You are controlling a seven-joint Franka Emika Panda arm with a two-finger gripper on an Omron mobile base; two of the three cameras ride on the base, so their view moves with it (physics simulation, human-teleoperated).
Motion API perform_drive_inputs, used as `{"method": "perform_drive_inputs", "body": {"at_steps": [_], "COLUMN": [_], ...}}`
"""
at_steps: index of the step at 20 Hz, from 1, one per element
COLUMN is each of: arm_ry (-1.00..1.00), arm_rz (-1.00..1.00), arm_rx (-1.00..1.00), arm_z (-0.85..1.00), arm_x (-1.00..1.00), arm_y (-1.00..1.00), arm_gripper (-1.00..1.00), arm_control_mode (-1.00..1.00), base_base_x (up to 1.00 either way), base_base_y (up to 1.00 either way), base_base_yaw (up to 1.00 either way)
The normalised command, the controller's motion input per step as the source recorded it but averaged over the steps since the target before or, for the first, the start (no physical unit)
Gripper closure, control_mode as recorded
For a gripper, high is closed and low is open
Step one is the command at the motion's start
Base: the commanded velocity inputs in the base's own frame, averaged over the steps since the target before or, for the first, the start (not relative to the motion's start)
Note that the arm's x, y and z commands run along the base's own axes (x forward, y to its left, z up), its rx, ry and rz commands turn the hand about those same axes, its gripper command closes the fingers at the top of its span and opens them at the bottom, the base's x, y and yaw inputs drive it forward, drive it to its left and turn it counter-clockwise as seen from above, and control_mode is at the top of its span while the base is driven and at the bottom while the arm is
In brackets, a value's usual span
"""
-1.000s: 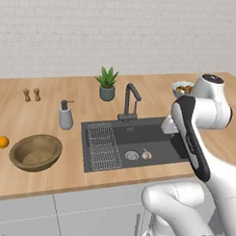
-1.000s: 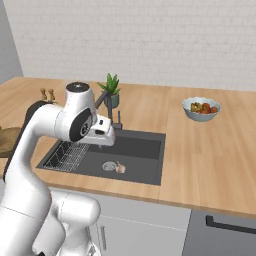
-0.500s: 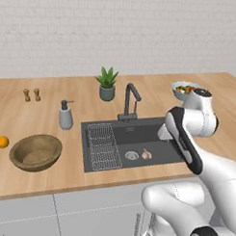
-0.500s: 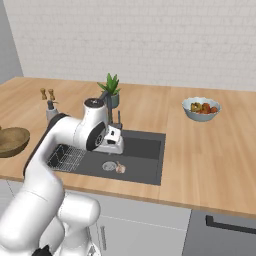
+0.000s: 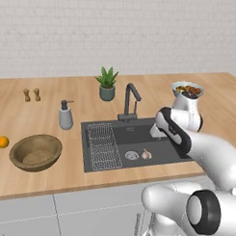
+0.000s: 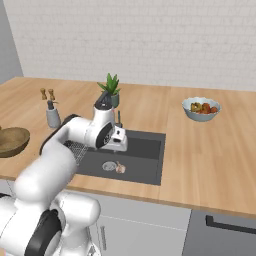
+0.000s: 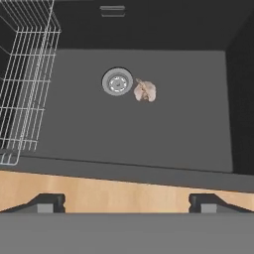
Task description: Pick the garlic from the sink and place it in the bowl. Then pick the bowl and place it in the microwave. Then close the microwave door and press the start button.
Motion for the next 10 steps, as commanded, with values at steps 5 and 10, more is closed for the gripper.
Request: {"method": "perform_drive_inputs", "body": {"at_steps": [5, 10], "arm_ry": [0.01, 0.02], "arm_rz": [0.00, 0.00], "arm_rx": [0.00, 0.00], "arm_z": [-0.44, -0.44], "arm_x": [0.39, 0.25], "arm_y": [-0.02, -0.08], "arm_gripper": [-1.00, -1.00], "arm_control_mode": [-1.00, -1.00], "base_base_x": [0.00, 0.00], "base_base_y": [0.00, 0.00], "base_base_yaw": [0.00, 0.00]}}
